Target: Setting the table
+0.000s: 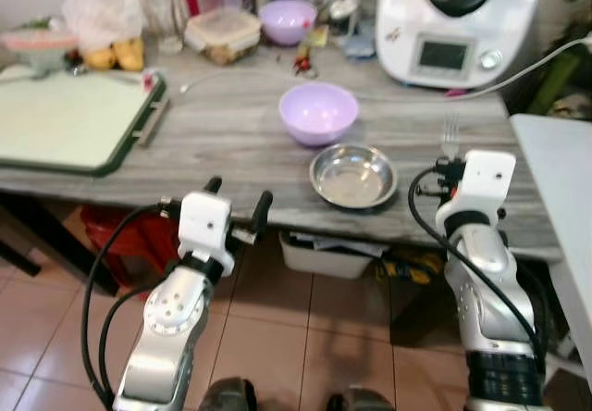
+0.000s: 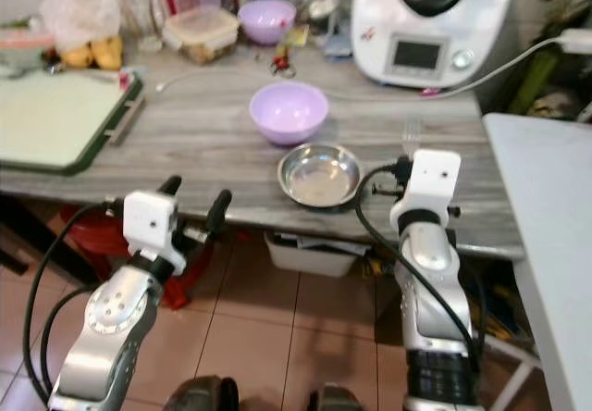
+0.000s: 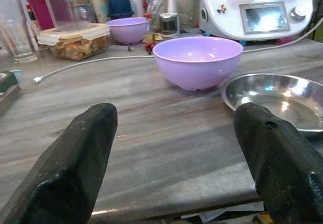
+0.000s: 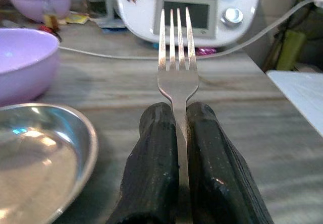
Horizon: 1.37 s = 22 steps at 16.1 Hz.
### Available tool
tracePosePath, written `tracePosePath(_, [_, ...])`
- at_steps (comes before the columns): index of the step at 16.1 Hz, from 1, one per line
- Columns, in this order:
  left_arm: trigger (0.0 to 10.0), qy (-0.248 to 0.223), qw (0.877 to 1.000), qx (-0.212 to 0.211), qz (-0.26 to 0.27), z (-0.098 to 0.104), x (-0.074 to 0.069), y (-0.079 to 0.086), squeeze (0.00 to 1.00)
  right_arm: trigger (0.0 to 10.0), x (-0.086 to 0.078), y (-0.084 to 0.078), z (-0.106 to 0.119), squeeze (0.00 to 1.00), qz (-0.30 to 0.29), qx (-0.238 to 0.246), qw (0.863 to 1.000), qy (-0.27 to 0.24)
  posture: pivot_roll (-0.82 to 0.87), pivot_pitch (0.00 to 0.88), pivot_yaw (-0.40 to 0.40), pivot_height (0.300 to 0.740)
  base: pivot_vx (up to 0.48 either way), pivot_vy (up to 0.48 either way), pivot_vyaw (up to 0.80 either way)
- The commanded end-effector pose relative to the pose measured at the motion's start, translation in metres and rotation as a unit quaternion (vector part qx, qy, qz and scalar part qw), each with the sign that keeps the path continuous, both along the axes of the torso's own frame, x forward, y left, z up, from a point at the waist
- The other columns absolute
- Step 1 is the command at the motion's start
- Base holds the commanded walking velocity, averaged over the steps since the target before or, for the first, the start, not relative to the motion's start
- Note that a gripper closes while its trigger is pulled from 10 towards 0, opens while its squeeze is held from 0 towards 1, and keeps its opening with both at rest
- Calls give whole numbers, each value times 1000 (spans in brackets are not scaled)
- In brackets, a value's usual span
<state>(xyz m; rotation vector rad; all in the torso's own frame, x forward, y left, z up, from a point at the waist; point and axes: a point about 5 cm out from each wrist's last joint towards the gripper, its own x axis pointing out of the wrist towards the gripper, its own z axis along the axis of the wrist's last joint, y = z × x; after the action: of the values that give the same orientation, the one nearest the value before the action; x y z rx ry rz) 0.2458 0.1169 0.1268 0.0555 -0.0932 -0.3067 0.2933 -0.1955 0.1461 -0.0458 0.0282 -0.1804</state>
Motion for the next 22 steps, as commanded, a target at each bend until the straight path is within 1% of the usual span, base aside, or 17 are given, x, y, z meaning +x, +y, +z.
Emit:
tracePosePath(1, [10000,1,1000,5,2,1,-1,3,0,0,3,-6,2,0,-13,-1,1000,3,24,95,18,740,0,0,0])
tracePosePath(5, [10000,1,1000,7,-3,3,-4,6,0,0,9,-16,2,0,-24,-2,1000,11,34,117,35,740,0,0,0])
tracePosePath(6, [10000,5,1000,9,-5,3,-5,7,0,0,14,-24,2,0,-32,0,999,18,38,126,40,740,0,0,0])
tracePosePath(8, [10000,9,1000,16,-9,3,-9,9,0,0,19,-32,2,0,-42,0,999,30,49,142,51,740,0,0,0])
tracePosePath(9, [10000,10,1000,19,-10,4,-10,11,0,0,22,-34,-2,0,-44,19,998,44,59,152,59,740,0,0,0])
tracePosePath(10, [10000,11,1000,21,-12,4,-11,11,0,0,23,-34,-5,0,-44,28,997,53,63,154,61,740,0,0,0])
tracePosePath(12, [10000,14,1000,24,-15,5,-13,12,0,0,25,-27,-12,0,-26,38,996,75,70,162,66,740,0,0,0])
tracePosePath(13, [10000,14,999,24,-15,5,-14,12,0,0,25,-25,-13,0,-24,41,996,77,70,163,66,740,0,0,0])
tracePosePath(14, [10000,18,999,25,-18,5,-14,12,0,0,27,-15,-19,0,-5,50,995,87,70,166,68,740,0,0,0])
tracePosePath(16, [10000,22,999,24,-22,5,-15,11,0,0,29,-7,-21,0,7,61,994,89,70,170,69,740,0,0,0])
tracePosePath(17, [10000,22,999,24,-23,5,-15,11,0,0,31,-5,-22,0,12,66,994,90,72,172,70,740,0,0,0])
tracePosePath(22, [10000,23,999,25,-24,5,-15,11,0,0,32,-4,-23,0,14,65,994,90,74,172,70,740,0,0,0])
